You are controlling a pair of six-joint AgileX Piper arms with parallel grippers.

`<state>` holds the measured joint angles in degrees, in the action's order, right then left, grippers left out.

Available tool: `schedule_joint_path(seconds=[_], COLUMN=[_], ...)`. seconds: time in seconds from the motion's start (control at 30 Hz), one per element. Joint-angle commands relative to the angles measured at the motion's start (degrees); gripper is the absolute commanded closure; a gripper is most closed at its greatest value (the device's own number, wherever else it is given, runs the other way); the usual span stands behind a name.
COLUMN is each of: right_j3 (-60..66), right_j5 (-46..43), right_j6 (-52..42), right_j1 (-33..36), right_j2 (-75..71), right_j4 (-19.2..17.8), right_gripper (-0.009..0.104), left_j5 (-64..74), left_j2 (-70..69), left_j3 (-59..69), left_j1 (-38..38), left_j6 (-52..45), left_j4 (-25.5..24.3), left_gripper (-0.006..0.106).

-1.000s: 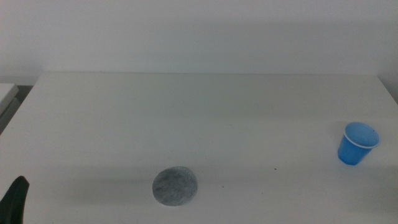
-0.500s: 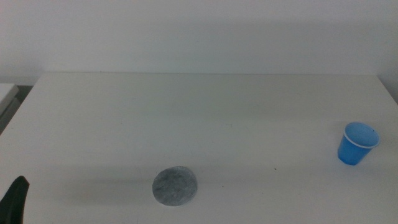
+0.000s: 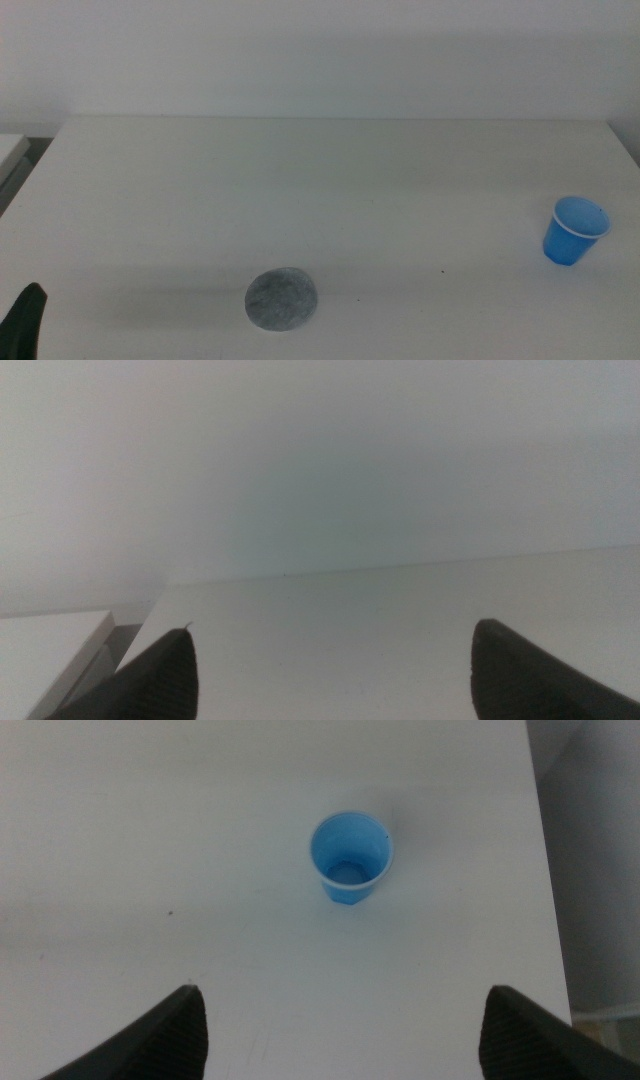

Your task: Place an empty cup on a cup mat.

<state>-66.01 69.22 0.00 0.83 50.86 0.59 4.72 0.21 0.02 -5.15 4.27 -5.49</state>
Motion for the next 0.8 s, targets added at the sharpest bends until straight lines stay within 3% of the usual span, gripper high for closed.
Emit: schedule_joint_path(seconds=[0.0,0.07,0.23,0.27,0.33,0.43,0.53,0.77], right_j3=[-3.5,-5.4,-6.5,-6.5,-6.5,-6.5,-6.6,-6.6], right_j5=[0.7,0.7,0.7,0.7,0.7,-2.2,-7.8,-20.1], right_j6=[0.4,0.4,-7.4,-8.2,-8.4,-4.0,0.3,0.0], right_j1=[-1.3,-3.4,-11.4,-12.4,-13.4,-13.4,-13.5,-13.4], right_j2=[4.7,8.5,18.0,19.2,23.3,29.0,35.6,49.3], right_j4=[-0.1,2.5,19.1,19.9,19.1,10.8,5.5,7.4], right_gripper=[0.002,0.002,0.002,0.002,0.002,0.002,0.002,0.007], left_j5=[-0.7,-0.7,-0.7,-0.7,-0.7,-0.7,-0.7,-0.7], left_j2=[-0.2,-0.2,-0.2,-0.2,-0.2,-0.2,-0.2,-0.2], left_j3=[0.0,0.0,0.0,0.0,0.0,0.0,0.0,0.0], left_j1=[0.0,0.0,0.0,0.0,0.0,0.0,0.0,0.0], left_j6=[0.2,0.2,0.2,0.2,0.2,0.2,0.2,0.2], left_j4=[0.4,0.4,0.4,0.4,0.4,0.4,0.4,0.4], left_gripper=[0.007,0.007,0.007,0.007,0.007,0.007,0.007,0.007])
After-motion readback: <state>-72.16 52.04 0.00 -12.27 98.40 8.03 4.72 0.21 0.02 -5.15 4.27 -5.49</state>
